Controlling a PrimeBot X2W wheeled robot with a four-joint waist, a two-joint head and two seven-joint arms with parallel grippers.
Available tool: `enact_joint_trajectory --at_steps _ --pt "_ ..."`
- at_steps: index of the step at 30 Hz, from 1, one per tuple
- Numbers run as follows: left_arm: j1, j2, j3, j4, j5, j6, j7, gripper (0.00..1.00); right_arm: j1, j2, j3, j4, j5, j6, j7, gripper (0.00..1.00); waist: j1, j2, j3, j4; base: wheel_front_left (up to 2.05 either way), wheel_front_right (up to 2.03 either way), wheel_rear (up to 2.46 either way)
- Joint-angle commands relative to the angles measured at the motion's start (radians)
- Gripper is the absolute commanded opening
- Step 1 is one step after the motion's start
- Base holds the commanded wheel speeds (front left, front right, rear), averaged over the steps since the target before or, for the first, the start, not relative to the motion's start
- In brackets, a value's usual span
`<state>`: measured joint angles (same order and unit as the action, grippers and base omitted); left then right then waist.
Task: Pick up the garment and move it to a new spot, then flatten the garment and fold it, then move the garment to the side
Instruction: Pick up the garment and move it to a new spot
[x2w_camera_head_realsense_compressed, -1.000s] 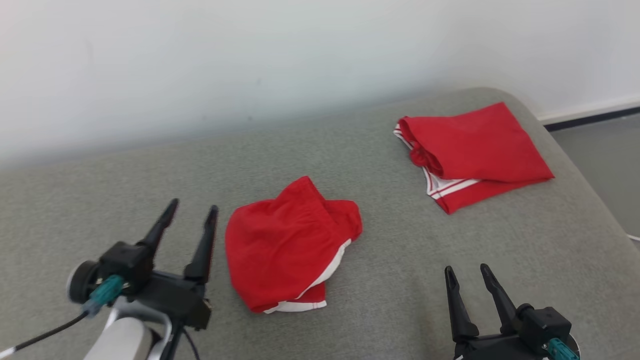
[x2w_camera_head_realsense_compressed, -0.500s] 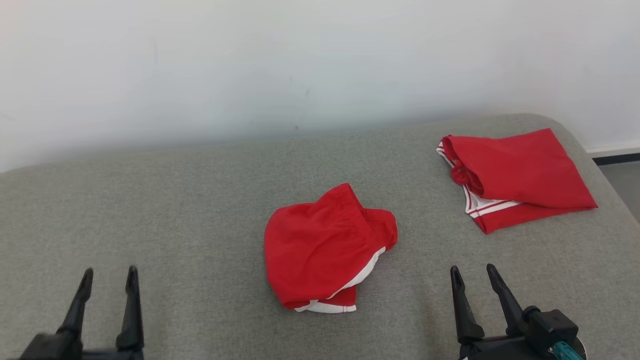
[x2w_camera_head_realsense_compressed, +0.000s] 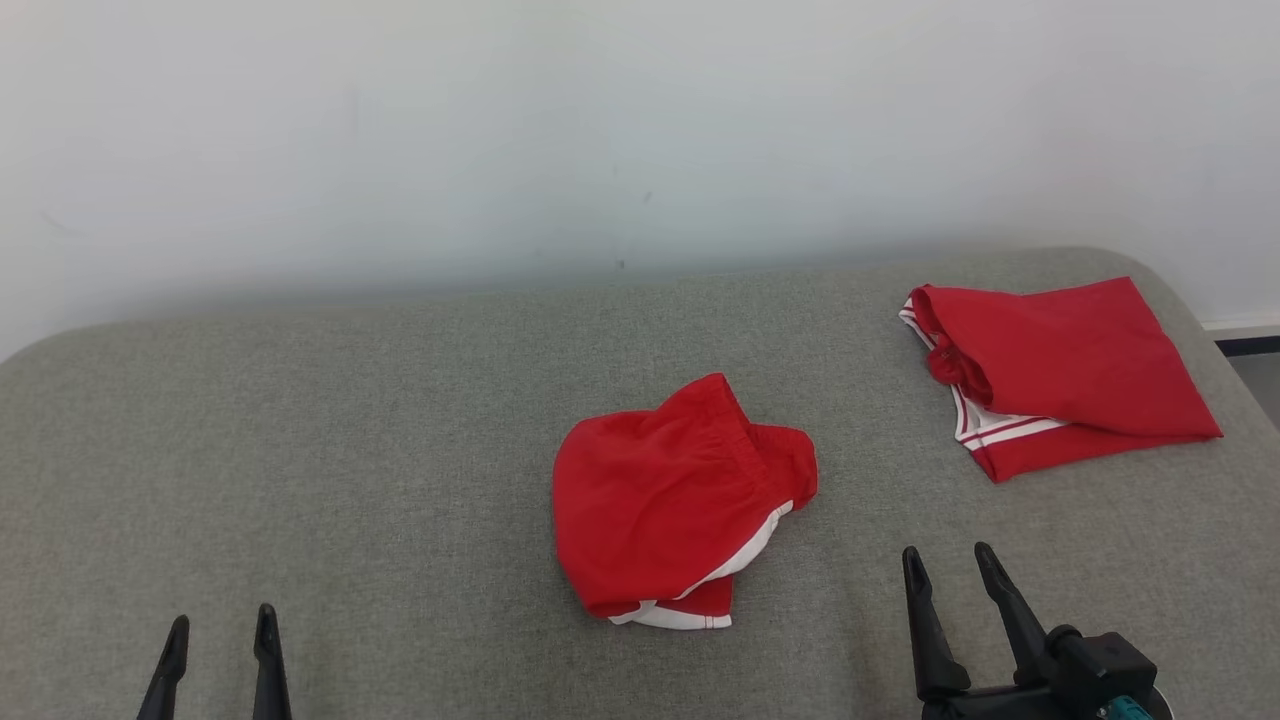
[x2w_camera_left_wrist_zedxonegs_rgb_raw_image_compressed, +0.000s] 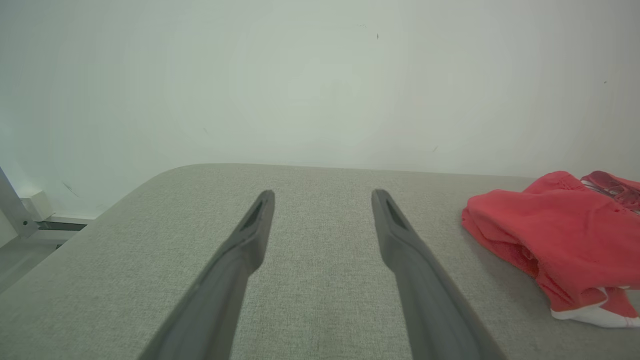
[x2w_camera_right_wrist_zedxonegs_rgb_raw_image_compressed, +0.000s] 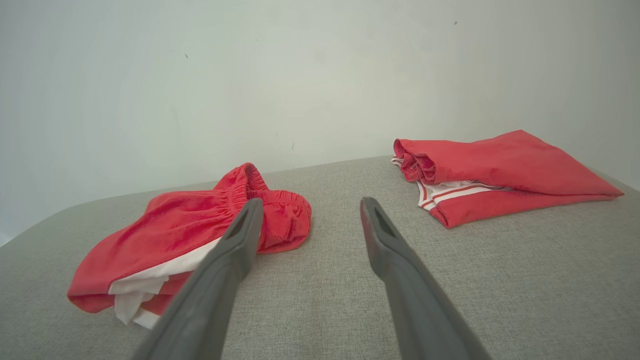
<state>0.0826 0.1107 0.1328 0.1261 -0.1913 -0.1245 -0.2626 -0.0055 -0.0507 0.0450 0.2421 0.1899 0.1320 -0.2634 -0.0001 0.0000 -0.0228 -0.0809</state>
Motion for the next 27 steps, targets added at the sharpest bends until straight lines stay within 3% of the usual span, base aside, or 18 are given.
enact_joint_trajectory --at_steps 1,27 --pt "0.009 -0.005 0.001 0.001 0.006 -0.006 -0.003 1.0 0.007 0.001 0.002 0.0 -0.001 -0.002 -0.001 1.0 0.0001 0.0 -0.001 0.002 0.0 0.0 0.0" --pt "0.005 0.0 -0.016 0.005 0.011 -0.005 -0.003 1.0 0.009 0.001 0.004 0.008 -0.001 -0.002 -0.001 1.0 0.0001 0.0 0.0 0.007 0.0 0.0 0.0"
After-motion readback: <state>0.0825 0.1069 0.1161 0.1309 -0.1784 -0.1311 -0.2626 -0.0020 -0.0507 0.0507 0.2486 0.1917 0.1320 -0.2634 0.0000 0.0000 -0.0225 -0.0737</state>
